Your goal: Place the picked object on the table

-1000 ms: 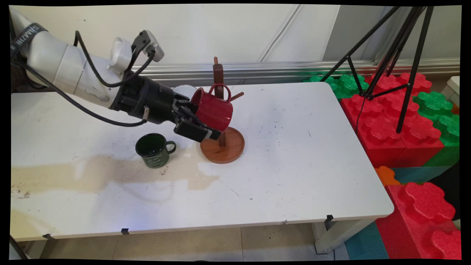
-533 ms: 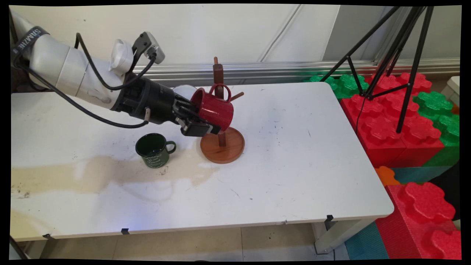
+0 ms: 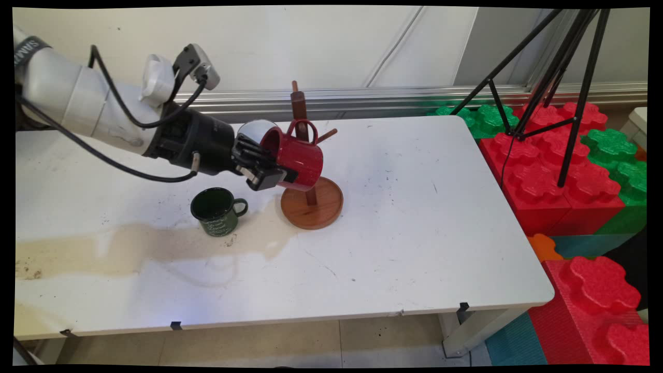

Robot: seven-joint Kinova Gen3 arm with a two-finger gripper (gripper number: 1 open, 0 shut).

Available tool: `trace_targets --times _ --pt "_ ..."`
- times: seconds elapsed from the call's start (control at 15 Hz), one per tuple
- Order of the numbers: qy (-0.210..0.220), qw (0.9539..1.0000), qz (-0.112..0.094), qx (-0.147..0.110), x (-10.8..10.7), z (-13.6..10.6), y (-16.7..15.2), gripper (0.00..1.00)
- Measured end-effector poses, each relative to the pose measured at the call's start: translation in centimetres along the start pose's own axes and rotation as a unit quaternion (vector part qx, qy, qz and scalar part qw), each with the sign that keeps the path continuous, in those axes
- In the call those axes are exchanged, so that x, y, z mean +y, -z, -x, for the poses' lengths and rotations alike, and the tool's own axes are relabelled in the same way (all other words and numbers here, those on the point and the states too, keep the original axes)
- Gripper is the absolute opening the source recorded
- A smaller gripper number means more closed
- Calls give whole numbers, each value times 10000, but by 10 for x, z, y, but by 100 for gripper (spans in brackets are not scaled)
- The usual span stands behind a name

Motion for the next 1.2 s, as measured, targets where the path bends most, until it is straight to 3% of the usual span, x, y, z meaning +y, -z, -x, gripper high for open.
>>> trace_targets --times 0.73,1.2 --pt "3 9995 135 301 10 -9 16 0" --pt "-406 9972 450 431 25 -13 23 0"
